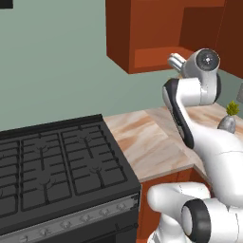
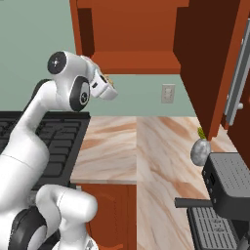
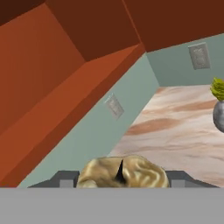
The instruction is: Get the candle and the beer from the cabinet and move them to the dining counter.
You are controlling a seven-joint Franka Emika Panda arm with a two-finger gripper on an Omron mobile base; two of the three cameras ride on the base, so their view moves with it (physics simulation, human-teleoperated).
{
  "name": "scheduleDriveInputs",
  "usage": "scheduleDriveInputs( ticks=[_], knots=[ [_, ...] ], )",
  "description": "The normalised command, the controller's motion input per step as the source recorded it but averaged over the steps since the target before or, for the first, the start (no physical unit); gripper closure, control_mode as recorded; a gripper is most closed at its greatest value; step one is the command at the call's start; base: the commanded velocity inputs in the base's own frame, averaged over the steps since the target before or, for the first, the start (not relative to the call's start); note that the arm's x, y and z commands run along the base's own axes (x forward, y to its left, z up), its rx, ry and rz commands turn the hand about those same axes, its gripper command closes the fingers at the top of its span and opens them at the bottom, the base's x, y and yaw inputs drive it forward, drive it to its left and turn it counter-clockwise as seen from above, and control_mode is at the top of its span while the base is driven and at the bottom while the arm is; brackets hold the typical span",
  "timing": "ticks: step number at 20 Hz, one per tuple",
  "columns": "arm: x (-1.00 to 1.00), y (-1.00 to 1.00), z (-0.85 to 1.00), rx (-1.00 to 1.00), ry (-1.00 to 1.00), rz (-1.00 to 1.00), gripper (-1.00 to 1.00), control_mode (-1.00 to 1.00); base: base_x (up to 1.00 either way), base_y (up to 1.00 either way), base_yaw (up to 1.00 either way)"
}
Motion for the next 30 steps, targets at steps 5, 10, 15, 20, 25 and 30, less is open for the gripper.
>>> scheduleDriveInputs(
  ticks=[5, 10, 15, 20, 25, 30],
  knots=[
    [-0.70, 0.40, 0.04, -0.01, 0.12, 0.00, 1.00, -1.00, 0.00, 0.00, 0.00],
    [-0.69, 0.48, -0.10, -0.08, 0.01, 0.00, 1.00, -1.00, 0.00, 0.00, 0.00],
    [-0.61, 0.51, -0.17, -0.10, 0.00, 0.00, 1.00, -1.00, 0.00, 0.00, 0.00],
    [-0.43, 0.49, -0.17, -0.12, 0.00, 0.00, 1.00, -1.00, 0.00, 0.00, 0.00],
    [-0.26, 0.37, -0.06, -0.07, 0.10, 0.00, 1.00, -1.00, 0.00, 0.00, 0.00],
    [-0.05, 0.06, 0.00, 0.00, 0.06, 0.00, 1.00, -1.00, 0.00, 0.00, 0.00]
  ],
)
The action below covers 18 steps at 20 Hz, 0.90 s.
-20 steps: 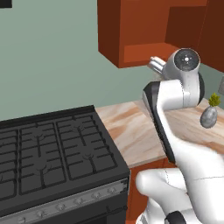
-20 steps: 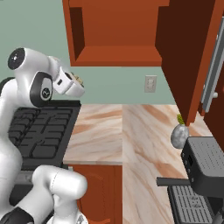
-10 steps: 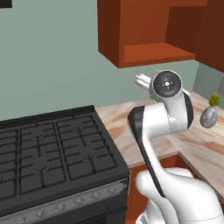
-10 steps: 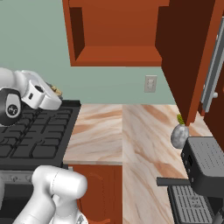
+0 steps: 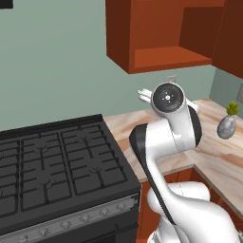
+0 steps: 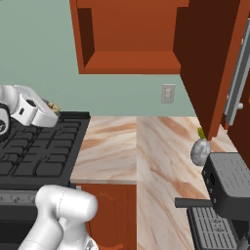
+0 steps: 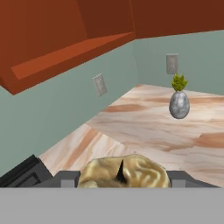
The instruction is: Get the candle and the beer from the cabinet and move them to the dining counter.
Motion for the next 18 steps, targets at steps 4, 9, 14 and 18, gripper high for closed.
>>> scheduleDriveInputs(
  ticks=[4, 9, 14, 18],
  knots=[
    [0.00, 0.00, 0.00, 0.00, 0.00, 0.00, 1.00, -1.00, 0.00, 0.00, 0.00],
    [0.00, 0.00, 0.00, 0.00, 0.00, 0.00, 1.00, -1.00, 0.00, 0.00, 0.00],
    [0.00, 0.00, 0.00, 0.00, 0.00, 0.00, 1.00, 1.00, 0.00, 0.00, 0.00],
    [0.00, 0.00, 0.00, 0.00, 0.00, 0.00, 1.00, 1.00, 0.00, 0.00, 0.00]
  ],
)
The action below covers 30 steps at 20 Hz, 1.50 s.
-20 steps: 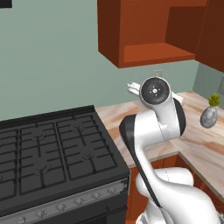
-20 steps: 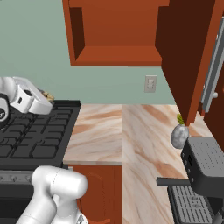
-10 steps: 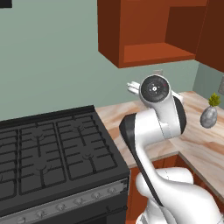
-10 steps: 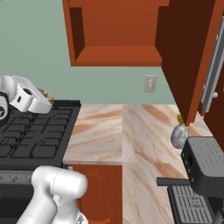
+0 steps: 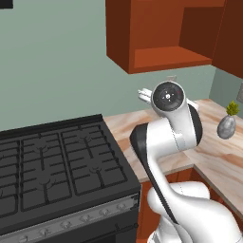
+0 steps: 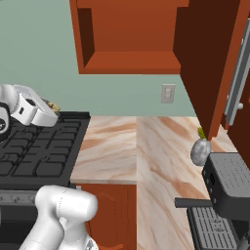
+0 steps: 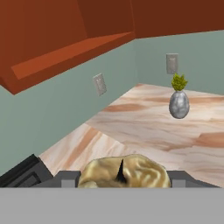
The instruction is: Get the candle and the beer from the cabinet and move them to the dining counter.
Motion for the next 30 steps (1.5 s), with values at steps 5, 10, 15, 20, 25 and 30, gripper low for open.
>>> scheduleDriveInputs(
  ticks=[5, 10, 15, 20, 25, 30],
  knots=[
    [0.00, 0.00, 0.00, 0.00, 0.00, 0.00, 1.00, 1.00, 0.00, 0.00, 0.00],
    [0.00, 0.00, 0.00, 0.00, 0.00, 0.00, 1.00, 1.00, -0.20, 0.16, 0.00],
    [0.00, 0.00, 0.00, 0.00, 0.00, 0.00, 1.00, 1.00, -0.47, 0.37, -0.06],
    [0.00, 0.00, 0.00, 0.00, 0.00, 0.00, 1.00, 1.00, -0.55, 0.33, -0.09],
    [0.00, 0.00, 0.00, 0.00, 0.00, 0.00, 1.00, 1.00, -0.59, 0.30, -0.07],
    [0.00, 0.00, 0.00, 0.00, 0.00, 0.00, 1.00, 1.00, -0.89, 0.37, 0.00]
  ],
)
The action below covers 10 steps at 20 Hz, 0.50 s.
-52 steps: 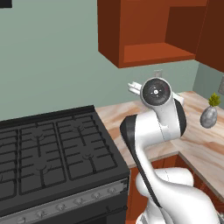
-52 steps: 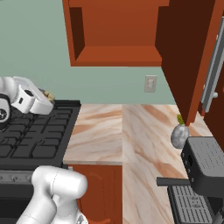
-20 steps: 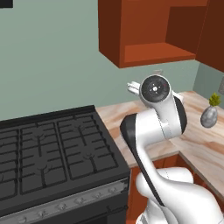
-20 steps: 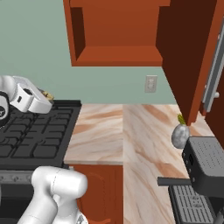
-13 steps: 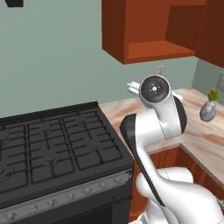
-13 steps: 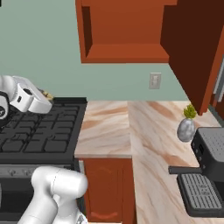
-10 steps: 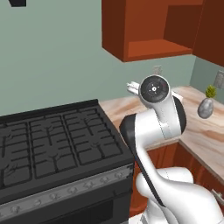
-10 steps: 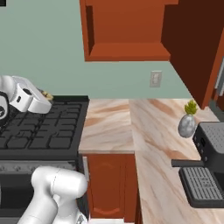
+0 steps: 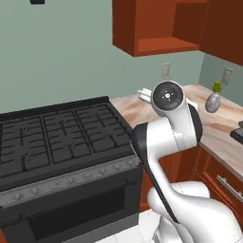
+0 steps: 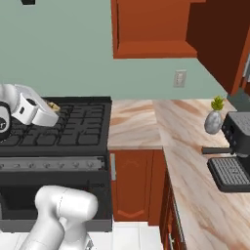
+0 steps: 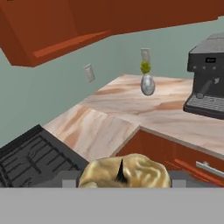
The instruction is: Get the candle and the beer from the cabinet and move them to the dining counter.
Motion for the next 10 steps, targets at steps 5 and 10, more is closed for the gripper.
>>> scheduleDriveInputs(
  ticks=[5, 10],
  knots=[
    [0.00, 0.00, 0.00, 0.00, 0.00, 0.00, 1.00, 1.00, -0.94, 0.40, 0.00],
    [0.00, 0.00, 0.00, 0.00, 0.00, 0.00, 1.00, 1.00, -0.85, 0.51, 0.13]
  ],
)
